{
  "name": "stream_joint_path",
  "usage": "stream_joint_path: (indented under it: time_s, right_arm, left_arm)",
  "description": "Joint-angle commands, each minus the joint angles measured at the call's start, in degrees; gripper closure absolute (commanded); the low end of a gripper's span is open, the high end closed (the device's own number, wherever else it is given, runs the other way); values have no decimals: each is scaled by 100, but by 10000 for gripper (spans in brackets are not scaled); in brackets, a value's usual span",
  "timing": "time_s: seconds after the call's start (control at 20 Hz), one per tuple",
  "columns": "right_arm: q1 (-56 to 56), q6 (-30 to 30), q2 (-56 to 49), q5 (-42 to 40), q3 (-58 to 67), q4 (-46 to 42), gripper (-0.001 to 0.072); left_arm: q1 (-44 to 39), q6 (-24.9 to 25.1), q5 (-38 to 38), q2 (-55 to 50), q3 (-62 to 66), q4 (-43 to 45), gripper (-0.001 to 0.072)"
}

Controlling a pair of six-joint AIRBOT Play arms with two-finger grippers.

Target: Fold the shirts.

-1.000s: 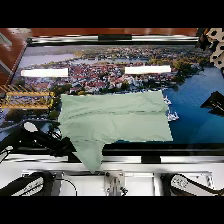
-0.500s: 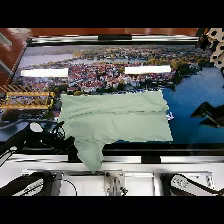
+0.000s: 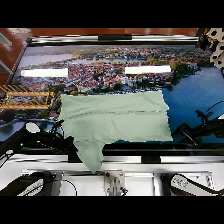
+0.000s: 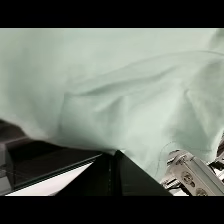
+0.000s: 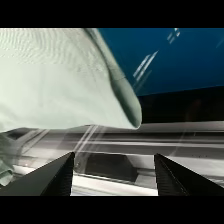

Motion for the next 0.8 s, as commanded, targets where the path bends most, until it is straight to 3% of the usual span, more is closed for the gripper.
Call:
stream_joint_path:
  time_s: [0.0, 0.35, 0.4, 0.5, 0.6, 0.65, 0.75]
  right_arm:
    - [0, 55, -55, -431, -258, 20, 117]
    - [199, 164, -238, -994, -297, 17, 121]
    - [358, 201, -275, -1143, -313, 13, 166]
    - [680, 254, -411, -1305, -317, 57, 173]
    - [859, 267, -444, -1303, -308, 61, 575]
    - [870, 219, -428, -1217, -249, 122, 652]
    - [868, -127, -254, -1071, -9, 378, 654]
  left_arm:
    - [0, 9, -4, 90, 72, -4, 675]
    - [0, 7, -179, 94, 343, -4, 675]
    - [0, 7, -201, 94, 376, -4, 675]
    - [0, 9, -229, 98, 455, -4, 675]
    - [2, 17, -236, 105, 592, 2, 675]
    - [9, 33, -273, 105, 726, 0, 675]
    - [9, 57, -444, 105, 1180, 120, 675]
